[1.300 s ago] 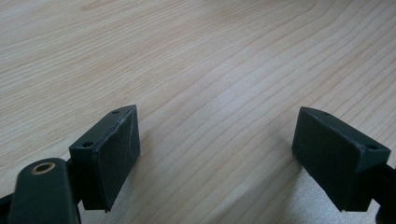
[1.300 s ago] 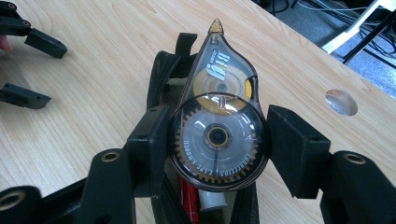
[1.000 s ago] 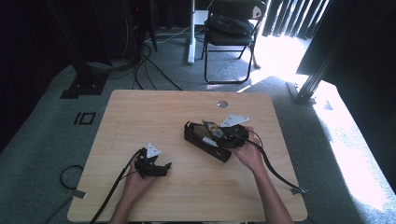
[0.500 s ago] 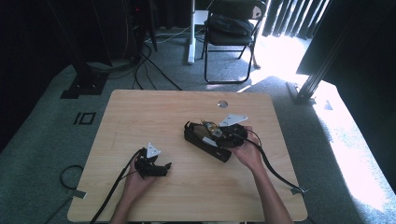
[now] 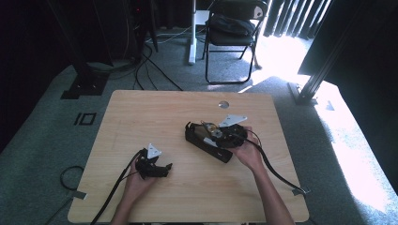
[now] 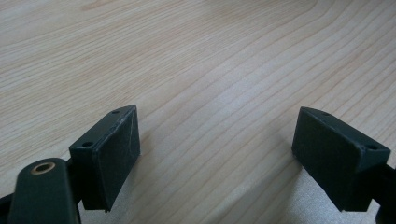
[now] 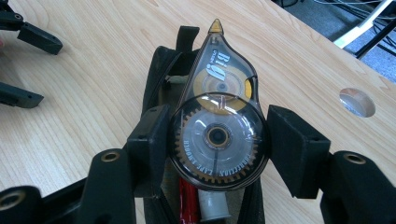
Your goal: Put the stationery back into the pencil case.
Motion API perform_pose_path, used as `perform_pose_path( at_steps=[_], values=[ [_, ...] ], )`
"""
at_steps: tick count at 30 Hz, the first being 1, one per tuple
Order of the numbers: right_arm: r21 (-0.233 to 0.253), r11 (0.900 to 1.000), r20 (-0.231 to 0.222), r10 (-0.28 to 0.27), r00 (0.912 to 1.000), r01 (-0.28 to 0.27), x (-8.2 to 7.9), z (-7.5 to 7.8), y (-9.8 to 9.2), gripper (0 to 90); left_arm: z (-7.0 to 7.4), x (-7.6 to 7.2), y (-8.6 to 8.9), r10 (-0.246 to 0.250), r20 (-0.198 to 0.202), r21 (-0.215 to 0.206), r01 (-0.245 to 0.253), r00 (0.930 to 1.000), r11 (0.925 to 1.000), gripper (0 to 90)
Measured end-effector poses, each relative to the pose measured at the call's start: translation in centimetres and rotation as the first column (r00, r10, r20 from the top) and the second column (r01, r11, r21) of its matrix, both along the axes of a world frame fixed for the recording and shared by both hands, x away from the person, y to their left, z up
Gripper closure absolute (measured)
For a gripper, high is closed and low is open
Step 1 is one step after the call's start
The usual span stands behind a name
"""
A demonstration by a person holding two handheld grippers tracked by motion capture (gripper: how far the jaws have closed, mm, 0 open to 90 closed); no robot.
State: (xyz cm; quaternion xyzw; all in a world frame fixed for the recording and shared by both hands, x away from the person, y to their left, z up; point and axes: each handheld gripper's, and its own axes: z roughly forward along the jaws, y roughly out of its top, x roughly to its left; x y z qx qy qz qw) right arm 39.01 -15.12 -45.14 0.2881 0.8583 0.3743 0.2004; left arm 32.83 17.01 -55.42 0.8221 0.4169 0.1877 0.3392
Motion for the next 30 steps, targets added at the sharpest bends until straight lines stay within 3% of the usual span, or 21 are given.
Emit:
perform_pose_path(
  at_steps=[24,30],
  values=[
    [-0.028,0.999,-0.024,0.027,0.9993,-0.027,0.3,-0.8,0.6,41.2,0.0,0.0,0.0,0.001,0.000,-0.002,-0.001,1.0000,1.0000,15.6],
    [-0.039,0.999,-0.055,0.029,0.9981,-0.031,0.7,-1.2,0.7,41.1,0.0,0.0,0.0,0.004,0.001,-0.006,-0.004,1.0000,1.0000,15.6]
  ],
)
